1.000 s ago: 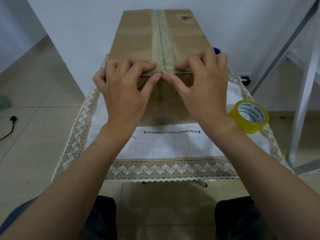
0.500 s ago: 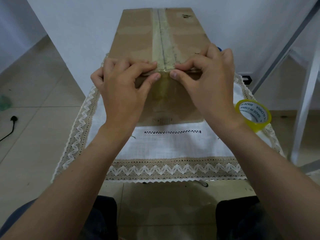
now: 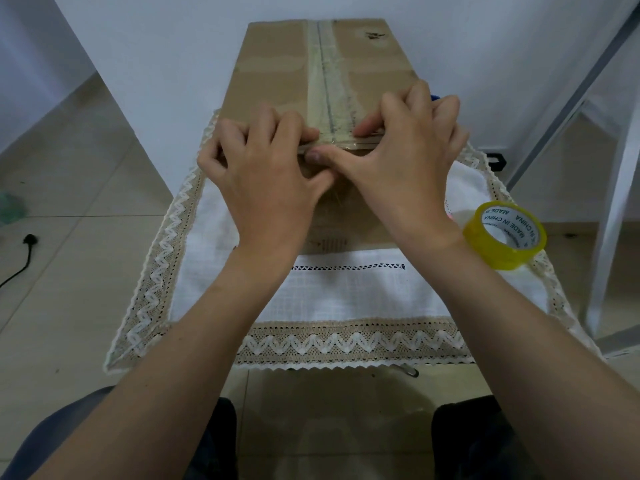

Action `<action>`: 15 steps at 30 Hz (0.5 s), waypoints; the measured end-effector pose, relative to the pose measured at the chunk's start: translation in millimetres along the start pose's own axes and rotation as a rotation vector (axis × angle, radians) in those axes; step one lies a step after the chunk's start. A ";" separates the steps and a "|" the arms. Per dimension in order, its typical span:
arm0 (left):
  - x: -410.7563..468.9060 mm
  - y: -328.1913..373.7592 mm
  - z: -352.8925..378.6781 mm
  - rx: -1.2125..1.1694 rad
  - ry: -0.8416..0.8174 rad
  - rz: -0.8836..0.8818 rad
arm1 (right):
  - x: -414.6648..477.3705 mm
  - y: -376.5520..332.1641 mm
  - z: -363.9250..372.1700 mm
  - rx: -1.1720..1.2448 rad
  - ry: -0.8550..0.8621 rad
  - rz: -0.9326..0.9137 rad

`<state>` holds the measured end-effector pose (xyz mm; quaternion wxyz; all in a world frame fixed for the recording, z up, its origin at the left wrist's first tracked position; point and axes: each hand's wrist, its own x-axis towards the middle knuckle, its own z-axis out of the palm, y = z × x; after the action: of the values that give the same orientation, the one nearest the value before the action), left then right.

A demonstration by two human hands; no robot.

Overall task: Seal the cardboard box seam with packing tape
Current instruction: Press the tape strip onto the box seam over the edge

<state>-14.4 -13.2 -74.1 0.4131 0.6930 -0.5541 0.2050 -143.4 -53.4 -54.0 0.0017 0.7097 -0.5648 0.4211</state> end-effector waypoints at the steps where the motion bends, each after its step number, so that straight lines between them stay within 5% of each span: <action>1: 0.5 -2.0 0.5 -0.009 0.006 0.007 | 0.6 0.5 -0.6 0.019 -0.008 -0.008; 15: 11.0 -16.6 -6.8 -0.213 -0.085 0.017 | -0.7 23.8 -6.2 0.287 -0.001 -0.077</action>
<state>5.7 -13.5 -67.8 0.4589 0.6486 -0.5955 0.1190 -166.3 -58.5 -61.7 -0.0837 0.7240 -0.4710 0.4970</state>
